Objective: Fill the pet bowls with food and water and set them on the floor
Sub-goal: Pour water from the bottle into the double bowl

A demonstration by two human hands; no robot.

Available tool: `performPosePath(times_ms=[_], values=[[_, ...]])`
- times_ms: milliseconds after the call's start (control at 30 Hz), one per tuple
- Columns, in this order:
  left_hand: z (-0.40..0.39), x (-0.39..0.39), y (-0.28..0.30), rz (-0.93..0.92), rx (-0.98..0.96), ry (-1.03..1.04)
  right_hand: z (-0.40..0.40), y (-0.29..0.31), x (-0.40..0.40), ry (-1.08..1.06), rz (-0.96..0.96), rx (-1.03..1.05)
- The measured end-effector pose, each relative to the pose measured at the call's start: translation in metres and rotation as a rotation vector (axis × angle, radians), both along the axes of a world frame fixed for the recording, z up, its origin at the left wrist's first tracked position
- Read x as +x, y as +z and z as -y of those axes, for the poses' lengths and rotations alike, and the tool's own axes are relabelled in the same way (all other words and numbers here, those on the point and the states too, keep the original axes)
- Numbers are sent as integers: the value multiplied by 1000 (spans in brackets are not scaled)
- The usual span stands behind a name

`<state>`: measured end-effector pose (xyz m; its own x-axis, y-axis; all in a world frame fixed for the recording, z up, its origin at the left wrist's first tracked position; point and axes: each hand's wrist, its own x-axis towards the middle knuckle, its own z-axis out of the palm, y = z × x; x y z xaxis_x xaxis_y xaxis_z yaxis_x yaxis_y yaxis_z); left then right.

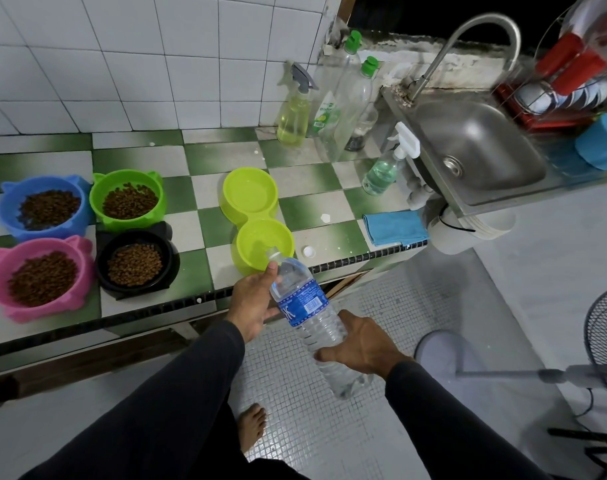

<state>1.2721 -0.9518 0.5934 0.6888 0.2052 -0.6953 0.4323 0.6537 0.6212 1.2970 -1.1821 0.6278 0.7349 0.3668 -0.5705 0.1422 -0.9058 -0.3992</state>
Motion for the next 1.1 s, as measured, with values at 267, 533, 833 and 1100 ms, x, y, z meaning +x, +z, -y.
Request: performPosePath(times_ms=[267,533,833,1100], values=[[2,-1,1,-4,1,-7,2,-1,0,7,-4,11],[3,2,3,-11,7,-10,2,0,1,6,1,24],[3,2,3,-17,1,-3,3,0,3,9,-10,27],[3,5,4,-30,14,-8,3,-3,5,13,-18,30]])
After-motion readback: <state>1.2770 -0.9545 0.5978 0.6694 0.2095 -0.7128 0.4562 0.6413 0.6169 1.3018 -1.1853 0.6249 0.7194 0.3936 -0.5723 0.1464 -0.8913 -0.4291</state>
